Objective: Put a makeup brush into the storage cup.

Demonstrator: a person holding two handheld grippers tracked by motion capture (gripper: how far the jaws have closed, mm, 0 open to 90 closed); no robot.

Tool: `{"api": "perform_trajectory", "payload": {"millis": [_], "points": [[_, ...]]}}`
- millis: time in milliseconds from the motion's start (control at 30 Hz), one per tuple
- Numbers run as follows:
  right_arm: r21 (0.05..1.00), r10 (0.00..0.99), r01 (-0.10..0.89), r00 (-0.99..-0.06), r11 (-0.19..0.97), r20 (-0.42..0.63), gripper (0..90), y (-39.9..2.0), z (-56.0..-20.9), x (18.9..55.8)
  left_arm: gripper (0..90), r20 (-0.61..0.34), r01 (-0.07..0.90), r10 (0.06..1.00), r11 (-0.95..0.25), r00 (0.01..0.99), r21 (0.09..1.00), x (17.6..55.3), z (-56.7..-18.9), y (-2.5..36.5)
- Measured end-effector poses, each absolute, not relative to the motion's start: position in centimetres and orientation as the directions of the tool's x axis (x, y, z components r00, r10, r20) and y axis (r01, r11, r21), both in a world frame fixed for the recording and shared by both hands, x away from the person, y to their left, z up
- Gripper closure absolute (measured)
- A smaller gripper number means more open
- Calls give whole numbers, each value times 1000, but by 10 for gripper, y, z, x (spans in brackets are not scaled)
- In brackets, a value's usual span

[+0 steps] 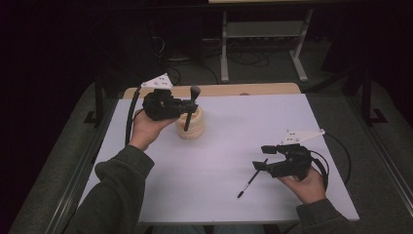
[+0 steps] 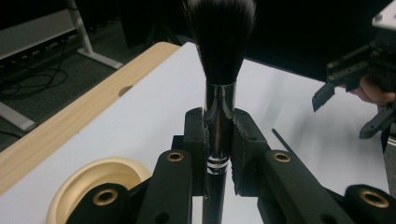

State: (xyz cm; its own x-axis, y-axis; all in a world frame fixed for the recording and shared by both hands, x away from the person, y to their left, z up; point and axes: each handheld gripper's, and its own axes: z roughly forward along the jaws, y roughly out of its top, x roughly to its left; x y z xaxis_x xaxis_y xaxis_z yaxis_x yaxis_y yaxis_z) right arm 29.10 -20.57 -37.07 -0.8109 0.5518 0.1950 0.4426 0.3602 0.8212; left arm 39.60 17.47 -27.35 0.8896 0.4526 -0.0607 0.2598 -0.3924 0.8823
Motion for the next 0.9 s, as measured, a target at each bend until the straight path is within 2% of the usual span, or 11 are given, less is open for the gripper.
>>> {"api": "perform_trajectory", "payload": {"millis": [900], "points": [[820,559,453,-803,351,205,272,-209,-377,293,784,-89,299,528,-327,845,896,428,-261,186]]}}
